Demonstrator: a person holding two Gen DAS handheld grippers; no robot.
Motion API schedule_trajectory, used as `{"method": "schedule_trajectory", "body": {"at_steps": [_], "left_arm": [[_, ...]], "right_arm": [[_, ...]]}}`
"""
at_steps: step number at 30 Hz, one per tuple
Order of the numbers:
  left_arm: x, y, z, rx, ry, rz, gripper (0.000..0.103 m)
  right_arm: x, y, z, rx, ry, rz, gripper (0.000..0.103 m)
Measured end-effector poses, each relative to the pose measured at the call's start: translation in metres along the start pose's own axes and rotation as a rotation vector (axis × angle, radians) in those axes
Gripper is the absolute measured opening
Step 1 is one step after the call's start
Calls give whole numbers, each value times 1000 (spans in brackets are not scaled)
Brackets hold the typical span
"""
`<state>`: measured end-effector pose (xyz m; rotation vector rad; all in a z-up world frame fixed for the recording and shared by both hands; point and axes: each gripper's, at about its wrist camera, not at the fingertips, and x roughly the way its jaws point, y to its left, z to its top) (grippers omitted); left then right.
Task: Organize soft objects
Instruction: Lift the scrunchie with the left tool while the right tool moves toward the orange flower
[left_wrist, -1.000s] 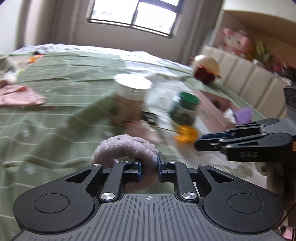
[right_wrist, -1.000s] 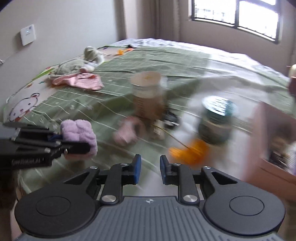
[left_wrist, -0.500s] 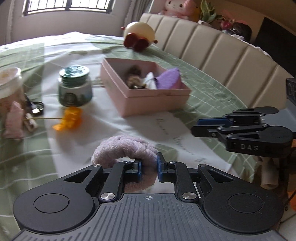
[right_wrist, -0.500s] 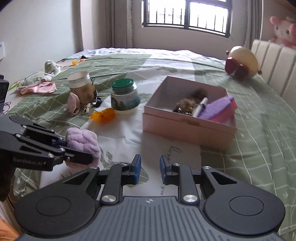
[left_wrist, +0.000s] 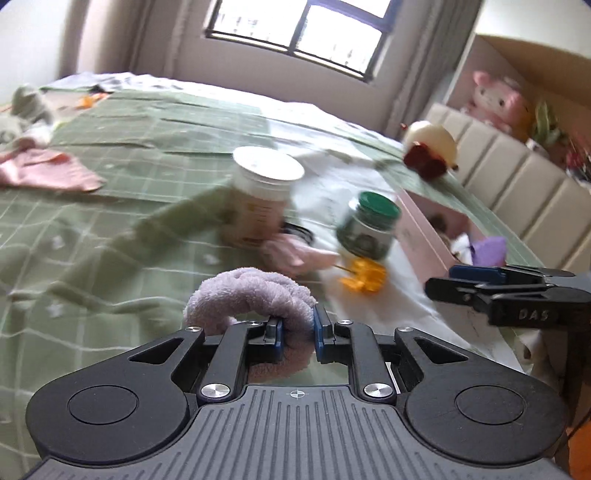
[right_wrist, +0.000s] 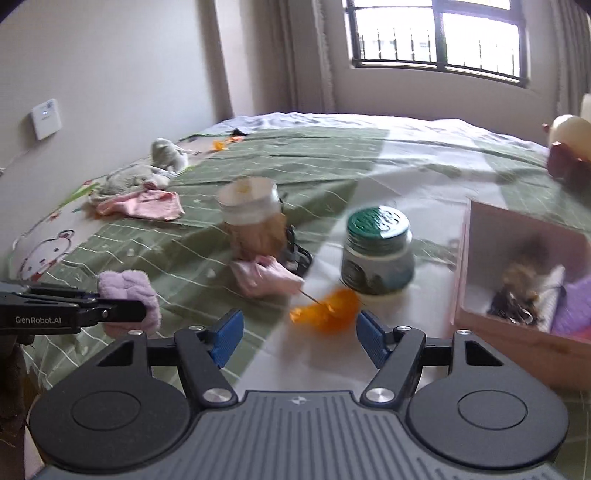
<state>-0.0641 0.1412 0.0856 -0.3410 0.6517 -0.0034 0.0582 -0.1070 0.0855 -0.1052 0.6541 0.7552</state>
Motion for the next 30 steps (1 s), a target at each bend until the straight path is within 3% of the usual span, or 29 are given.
{"method": "schedule_trajectory", "body": {"at_steps": [3,4,7,11,17,18,19,21,25,30], "left_arm": [[0,12,-4,-11,-4,-85,18],[3,12,-7,-9,-2,-125,18],[13,12,-11,-8,22,-203,18],[21,3,-23,33,61,-219,18],[20,0,-32,64,83,-221,18],[20,0,-33,68,86,-219,18],[19,0,-34,68,89,-216,18],[18,0,-35,63,91,-215,18],[17,-2,-36,61,91,-217,18],[20,-24,-35,104,107,-262,18]], "right_arm": [[-10,-7,2,6,-2,19,75],[-13,-7,0,-9,1,-2,80],[-13,-9,-9,-43,38,-66,81],[7,-19,-9,29,76,-112,81],[86,-15,9,88,118,-127,79],[100,-14,10,83,135,-136,68],[110,-13,10,76,157,-138,38],[121,-13,10,59,212,-131,16],[82,-12,11,35,157,-134,10],[-4,-23,5,22,102,-130,10]]}}
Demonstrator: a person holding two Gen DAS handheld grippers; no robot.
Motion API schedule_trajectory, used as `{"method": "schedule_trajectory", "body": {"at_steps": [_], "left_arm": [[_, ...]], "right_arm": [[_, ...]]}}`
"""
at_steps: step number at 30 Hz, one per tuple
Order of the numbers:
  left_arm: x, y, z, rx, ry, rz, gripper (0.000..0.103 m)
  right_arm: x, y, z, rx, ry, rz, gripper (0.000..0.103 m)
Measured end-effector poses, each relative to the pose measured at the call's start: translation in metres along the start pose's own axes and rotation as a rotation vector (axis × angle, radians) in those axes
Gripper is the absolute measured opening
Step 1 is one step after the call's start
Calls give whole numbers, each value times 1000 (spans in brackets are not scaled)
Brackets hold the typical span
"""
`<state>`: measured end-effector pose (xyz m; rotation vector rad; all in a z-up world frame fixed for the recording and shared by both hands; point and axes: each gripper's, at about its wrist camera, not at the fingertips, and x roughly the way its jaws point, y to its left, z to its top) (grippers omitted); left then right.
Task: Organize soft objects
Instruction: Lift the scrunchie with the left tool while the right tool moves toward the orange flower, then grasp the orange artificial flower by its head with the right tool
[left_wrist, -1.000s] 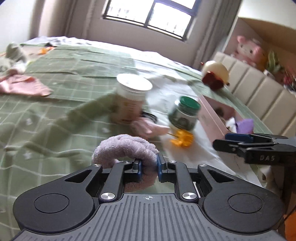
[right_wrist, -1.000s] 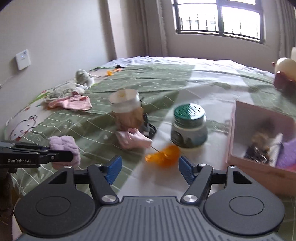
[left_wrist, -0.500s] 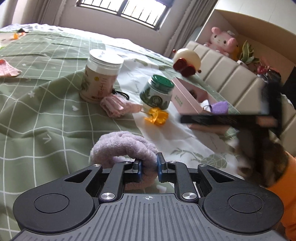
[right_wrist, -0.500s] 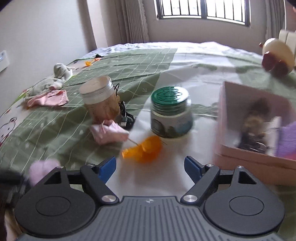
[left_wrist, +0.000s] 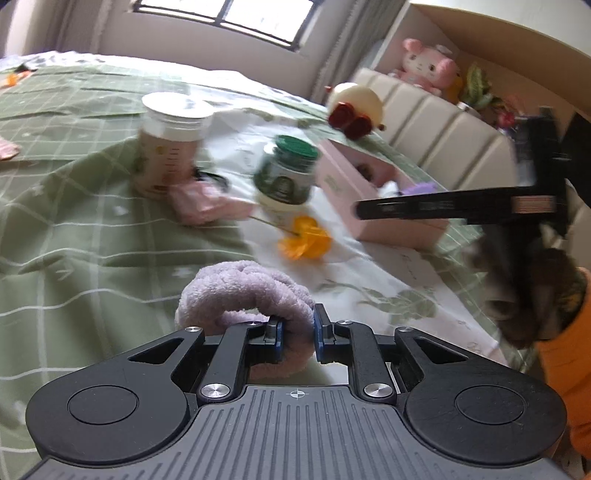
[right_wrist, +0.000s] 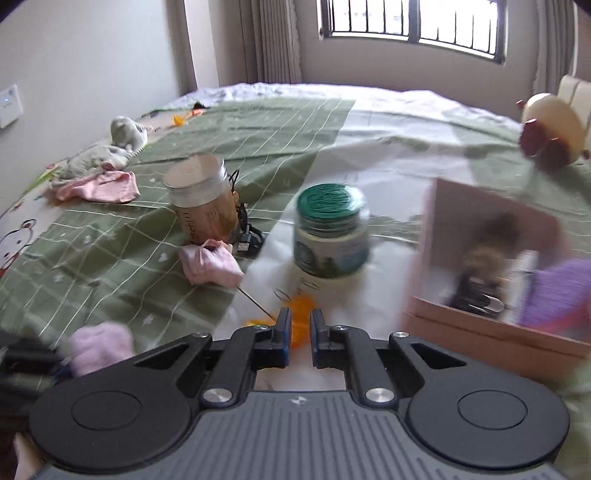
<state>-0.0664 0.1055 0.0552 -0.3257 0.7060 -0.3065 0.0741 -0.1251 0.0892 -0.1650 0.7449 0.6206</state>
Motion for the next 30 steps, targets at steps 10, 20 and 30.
{"method": "schedule_trajectory", "body": {"at_steps": [10,20,30], "left_arm": [[36,-50,7,55,62,-64,18],[25,-42,1,17,38,-8,18],[12,-17,1,-22,-4,-15,18]], "right_arm": [[-72,-63,-41,63,26,-78,10],[-12,-59,-34,180,82,-25,92],[44,-16,-19,18,62,11,92]]}}
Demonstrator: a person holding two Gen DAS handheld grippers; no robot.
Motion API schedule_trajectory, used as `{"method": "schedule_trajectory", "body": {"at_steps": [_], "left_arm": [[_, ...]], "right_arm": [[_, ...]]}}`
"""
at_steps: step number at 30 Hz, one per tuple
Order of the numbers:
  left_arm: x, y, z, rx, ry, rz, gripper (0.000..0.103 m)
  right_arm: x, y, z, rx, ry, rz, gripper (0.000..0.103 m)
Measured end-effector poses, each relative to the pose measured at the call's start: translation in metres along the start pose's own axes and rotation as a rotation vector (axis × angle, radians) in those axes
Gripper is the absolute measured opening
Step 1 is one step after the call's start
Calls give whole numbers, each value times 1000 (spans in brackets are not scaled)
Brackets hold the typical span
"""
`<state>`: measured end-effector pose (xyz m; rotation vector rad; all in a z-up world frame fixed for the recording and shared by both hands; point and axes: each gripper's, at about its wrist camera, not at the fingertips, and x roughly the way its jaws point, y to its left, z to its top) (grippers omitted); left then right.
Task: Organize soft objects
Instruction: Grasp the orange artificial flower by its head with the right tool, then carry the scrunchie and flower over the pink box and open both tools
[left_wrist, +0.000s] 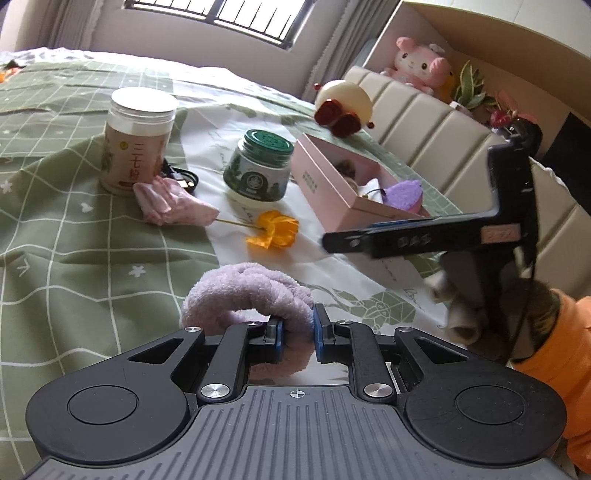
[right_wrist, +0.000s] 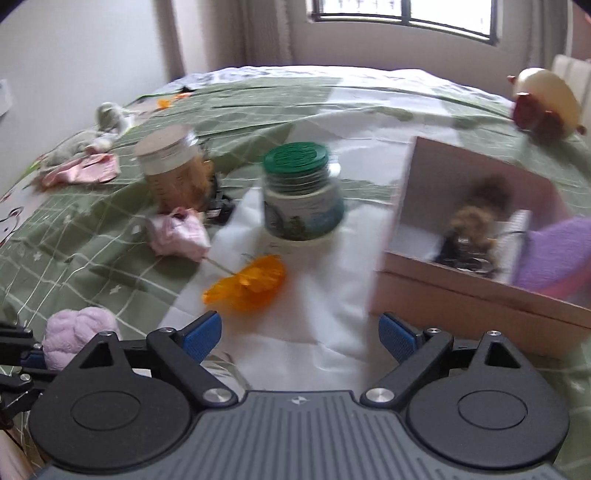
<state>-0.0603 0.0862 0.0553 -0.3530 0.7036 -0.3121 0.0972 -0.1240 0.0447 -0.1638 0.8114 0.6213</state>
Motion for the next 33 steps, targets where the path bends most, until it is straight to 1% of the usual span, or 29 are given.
{"method": "schedule_trajectory", "body": {"at_steps": [2,6,8,9,10,12,13,15,19,21,24,28,31,33], "left_arm": [[2,3,0,-1,1,-7,18],[7,6,-3,-3,16,-18,18],[9,7,-5,-6,24,-21,18],[10,8,-6,-8,27,-22,18],[11,9,-6,-11,28,-21,18],[10,9,-7,-15,29,-19,18],[10,9,-7,-15,30,-17,18],[10,7,-7,-11,32,-12,18],[11,-3,-7,13,40,-9,18],[14,-10,-6,30,47,-22,18],[19,-26,-5,63,65,-35,18],[25,-53,-3,136,90,-74,18],[33,-71,4,163,98,-109,18],[39,-81,14,179,93,-125,18]], "right_arm": [[15,7,2,-11,11,28,92],[44,17,17,23,-27,8,92],[58,20,26,24,-20,-3,86],[65,22,30,18,-7,-1,77],[70,25,31,2,10,-5,54],[73,30,31,-35,45,-4,37],[69,32,30,-44,43,-4,25],[55,33,25,-47,49,9,16],[6,27,10,-39,39,33,15],[-22,22,0,-63,16,24,14],[-58,10,-13,-61,6,14,14],[-105,-17,-30,-58,-30,-44,14],[-135,-44,-37,1,-71,-85,14],[-154,-59,-36,35,-113,-110,14]]}}
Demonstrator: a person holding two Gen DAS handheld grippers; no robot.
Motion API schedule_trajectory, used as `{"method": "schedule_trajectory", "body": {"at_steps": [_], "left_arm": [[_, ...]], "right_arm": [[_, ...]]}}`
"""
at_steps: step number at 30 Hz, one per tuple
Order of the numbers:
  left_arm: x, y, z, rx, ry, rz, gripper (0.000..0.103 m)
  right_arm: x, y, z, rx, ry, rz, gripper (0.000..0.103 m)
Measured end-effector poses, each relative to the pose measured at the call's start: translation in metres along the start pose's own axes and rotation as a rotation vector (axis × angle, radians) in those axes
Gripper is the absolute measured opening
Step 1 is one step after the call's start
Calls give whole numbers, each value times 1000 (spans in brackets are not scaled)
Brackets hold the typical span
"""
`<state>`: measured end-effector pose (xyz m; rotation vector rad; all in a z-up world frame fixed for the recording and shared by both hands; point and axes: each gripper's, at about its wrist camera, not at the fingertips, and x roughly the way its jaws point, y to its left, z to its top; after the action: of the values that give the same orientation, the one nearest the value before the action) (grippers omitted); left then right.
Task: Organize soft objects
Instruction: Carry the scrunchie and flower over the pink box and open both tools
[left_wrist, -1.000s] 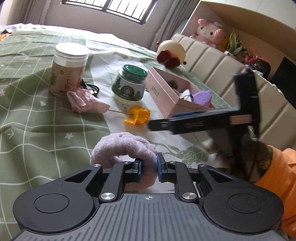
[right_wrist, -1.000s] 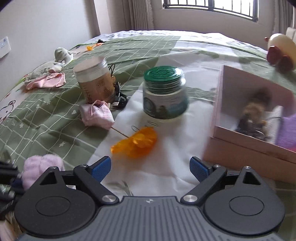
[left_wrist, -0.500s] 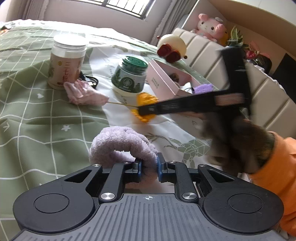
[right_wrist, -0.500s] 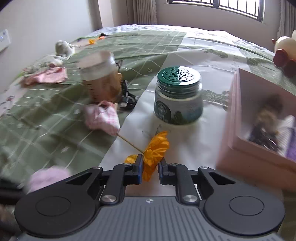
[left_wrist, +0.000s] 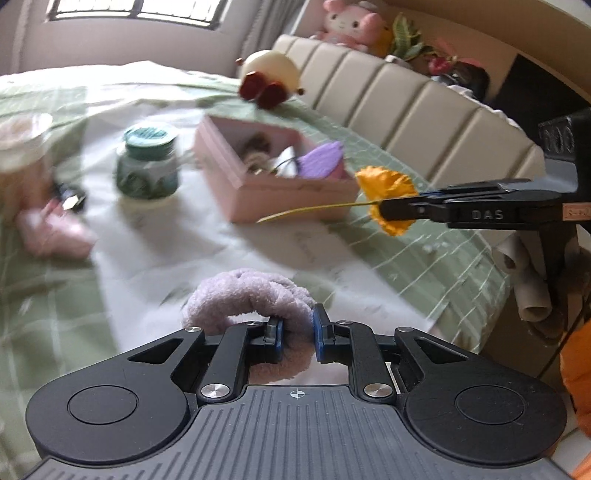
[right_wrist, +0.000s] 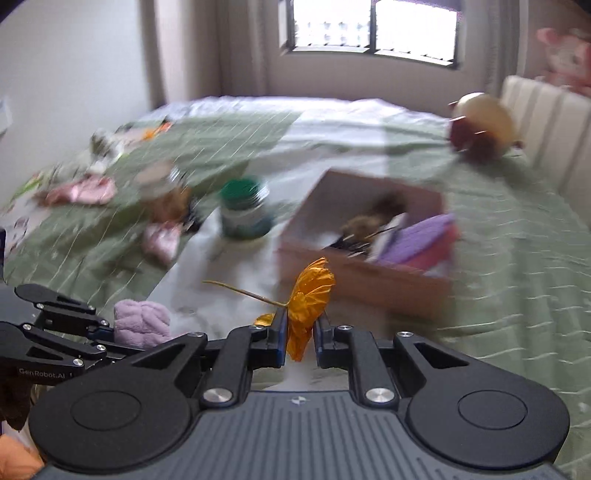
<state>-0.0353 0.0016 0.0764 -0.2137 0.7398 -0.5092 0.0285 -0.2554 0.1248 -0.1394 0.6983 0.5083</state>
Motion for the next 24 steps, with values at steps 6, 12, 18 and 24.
{"method": "schedule_trajectory", "body": {"at_steps": [6,12,18,24], "left_arm": [[23,-22,76,125,-107,-31,18],[112,-11,154,208,-139,-159,23],[221,7,157,269,149,32,37],[211,3,143,343,119,44,36]], "right_arm": [[-15,-41,41,37,-123,-45,14],[28,-71,106,62,-138,-112,14],[110,-107,126,201,-1,-19,14],[202,-102,100,254,197,7,15]]}}
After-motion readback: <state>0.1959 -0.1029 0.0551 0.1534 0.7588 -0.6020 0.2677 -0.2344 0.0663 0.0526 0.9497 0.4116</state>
